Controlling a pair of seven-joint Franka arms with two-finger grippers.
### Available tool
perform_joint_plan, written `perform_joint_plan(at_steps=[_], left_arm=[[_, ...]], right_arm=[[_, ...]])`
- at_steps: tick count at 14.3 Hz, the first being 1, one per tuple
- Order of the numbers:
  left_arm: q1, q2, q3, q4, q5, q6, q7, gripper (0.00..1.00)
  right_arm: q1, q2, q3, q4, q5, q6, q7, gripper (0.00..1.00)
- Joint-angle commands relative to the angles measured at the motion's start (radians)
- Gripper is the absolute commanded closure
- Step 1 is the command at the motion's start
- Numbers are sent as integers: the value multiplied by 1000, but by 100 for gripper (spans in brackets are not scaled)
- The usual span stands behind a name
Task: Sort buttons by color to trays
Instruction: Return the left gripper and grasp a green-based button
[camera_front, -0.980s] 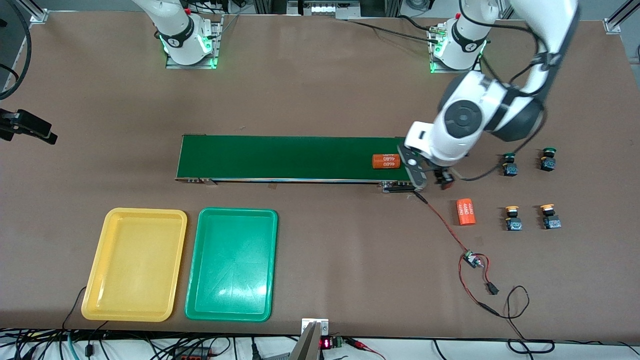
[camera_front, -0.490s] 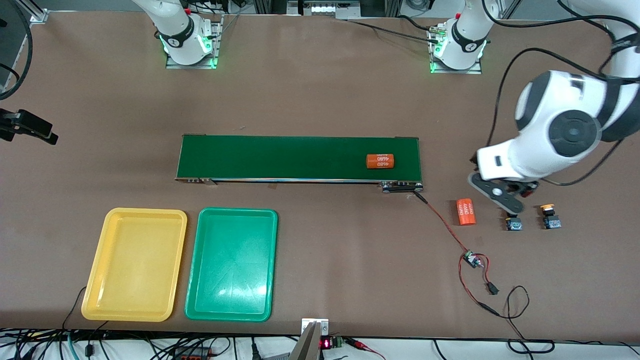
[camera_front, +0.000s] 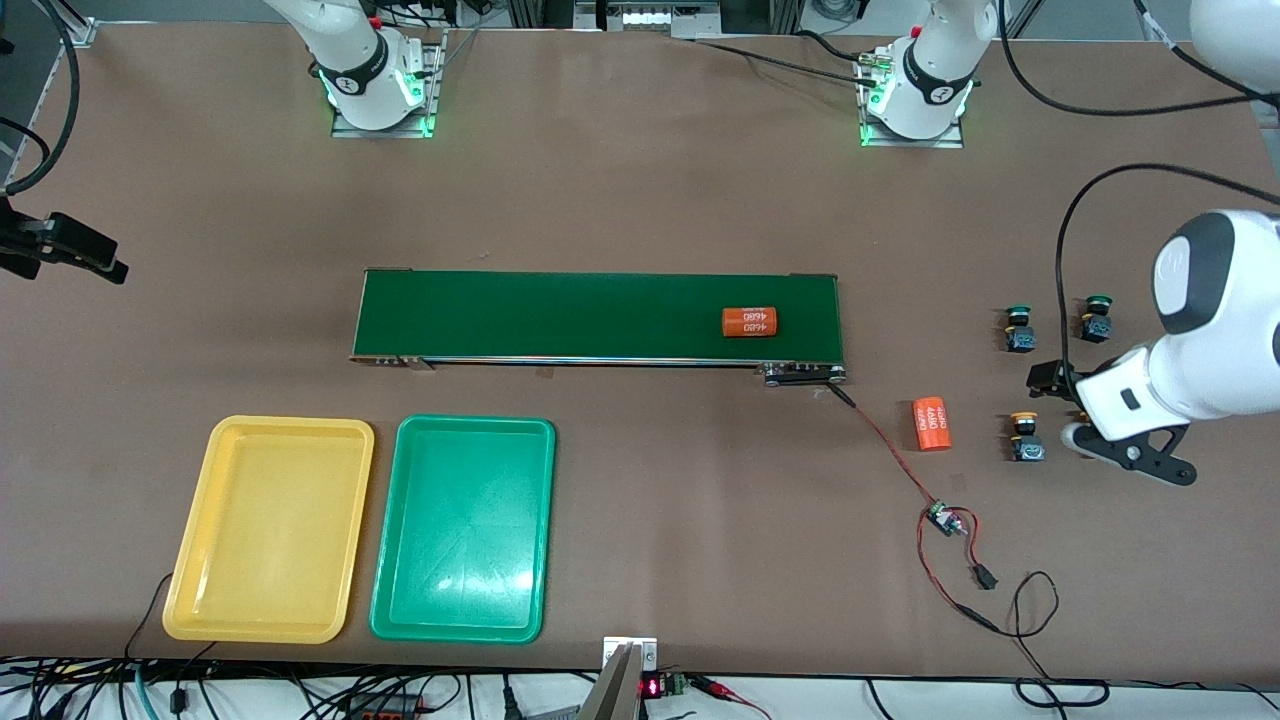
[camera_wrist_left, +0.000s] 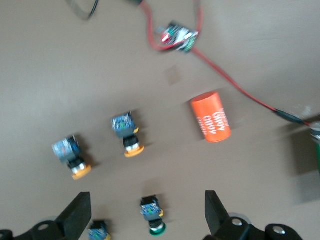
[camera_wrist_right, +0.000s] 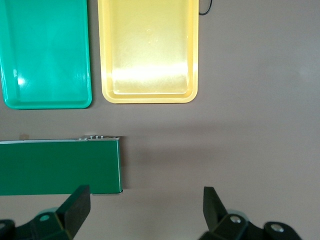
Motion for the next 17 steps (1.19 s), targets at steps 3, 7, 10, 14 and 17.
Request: perform_joint_plan(at_steps=[3, 7, 10, 14, 17], left_arm=[[85, -8, -6, -170, 48, 78, -181, 0], [162, -92, -6, -477, 54, 398, -181, 0], [242, -103, -5, -689, 55, 673, -178, 0], [254, -97, -5, -734, 56, 680, -174, 0], [253, -86, -6, -720, 55, 490, -177, 0]], right_arm=[[6, -16, 3, -4, -7, -32, 66, 0], [10, -16, 2, -7, -7, -40, 53, 0], [7, -16, 0, -7, -7, -46, 51, 0], [7, -16, -1, -7, -7, -50, 51, 0], [6, -16, -1, -7, -7, -50, 51, 0]])
